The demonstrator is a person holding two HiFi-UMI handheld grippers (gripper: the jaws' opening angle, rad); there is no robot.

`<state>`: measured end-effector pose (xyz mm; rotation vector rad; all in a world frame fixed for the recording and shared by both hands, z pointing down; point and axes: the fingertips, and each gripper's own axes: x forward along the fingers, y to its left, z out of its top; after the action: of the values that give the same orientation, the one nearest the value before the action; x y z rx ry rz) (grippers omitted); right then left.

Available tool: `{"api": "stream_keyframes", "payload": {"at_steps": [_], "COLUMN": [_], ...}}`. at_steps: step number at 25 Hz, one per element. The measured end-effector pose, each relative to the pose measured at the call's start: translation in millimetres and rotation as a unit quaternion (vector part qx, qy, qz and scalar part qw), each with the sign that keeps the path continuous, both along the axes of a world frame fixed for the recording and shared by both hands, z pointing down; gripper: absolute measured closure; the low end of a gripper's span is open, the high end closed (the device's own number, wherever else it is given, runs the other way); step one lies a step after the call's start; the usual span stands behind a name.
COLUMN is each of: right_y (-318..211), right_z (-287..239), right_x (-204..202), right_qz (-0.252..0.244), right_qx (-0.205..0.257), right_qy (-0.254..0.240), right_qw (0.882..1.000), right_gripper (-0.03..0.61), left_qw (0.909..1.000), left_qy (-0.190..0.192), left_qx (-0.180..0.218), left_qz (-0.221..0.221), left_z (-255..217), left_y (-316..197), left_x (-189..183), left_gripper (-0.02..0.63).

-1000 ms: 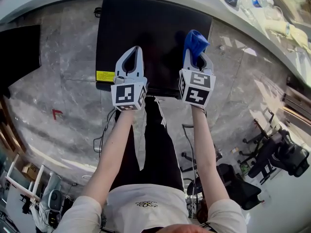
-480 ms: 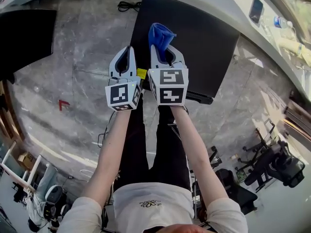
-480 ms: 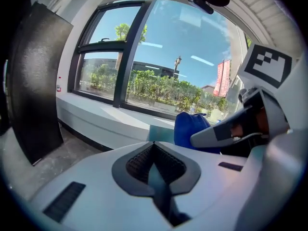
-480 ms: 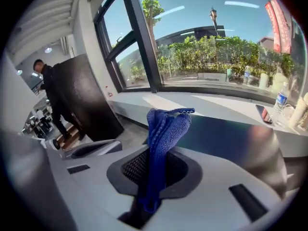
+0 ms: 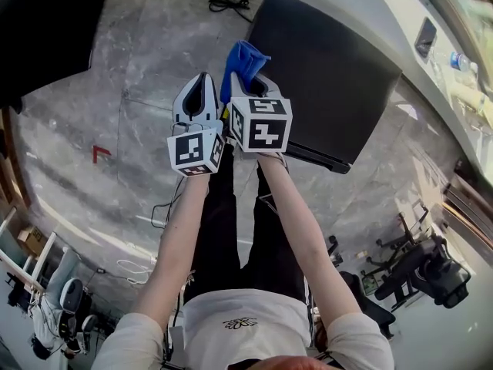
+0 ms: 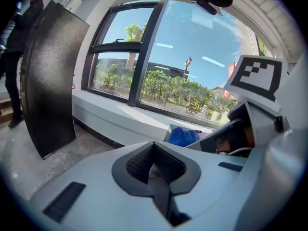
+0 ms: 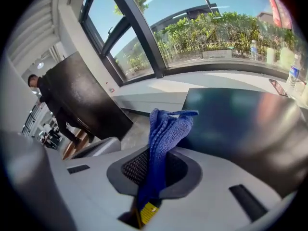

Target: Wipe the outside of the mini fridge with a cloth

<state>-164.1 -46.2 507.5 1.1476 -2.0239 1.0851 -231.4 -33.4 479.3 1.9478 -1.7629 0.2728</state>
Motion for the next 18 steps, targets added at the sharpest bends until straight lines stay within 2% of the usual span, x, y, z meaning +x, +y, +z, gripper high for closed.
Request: {"api": "stream_keyframes", "payload": {"at_steps": [3,10,18], "right_y": [-2,-6,1], "right_z": [6,10,13], "right_x": [3,12,54], "right_qz": [-0.009,-0.011,0.031], "right_qx": [0.001,0.003,-0.015], "right_qy": [0.020,0.027,0.008], "right_qw": [1.000,1.000,0.999], "right_gripper": [0.517,0.517,0.517], "left_qw": [1.0000,0.9998,0.9994], "left_qy": [0.004,0.019,0.013], "left_qx": [-0.004,0.000,0.006], "left_qz": [0.000,0.005,0.031], "left_z": [3,6,3], "left_y": [2,-12,-21], "left_x": [0,16,52], "left_gripper": [0.609,0.609,0.609]}}
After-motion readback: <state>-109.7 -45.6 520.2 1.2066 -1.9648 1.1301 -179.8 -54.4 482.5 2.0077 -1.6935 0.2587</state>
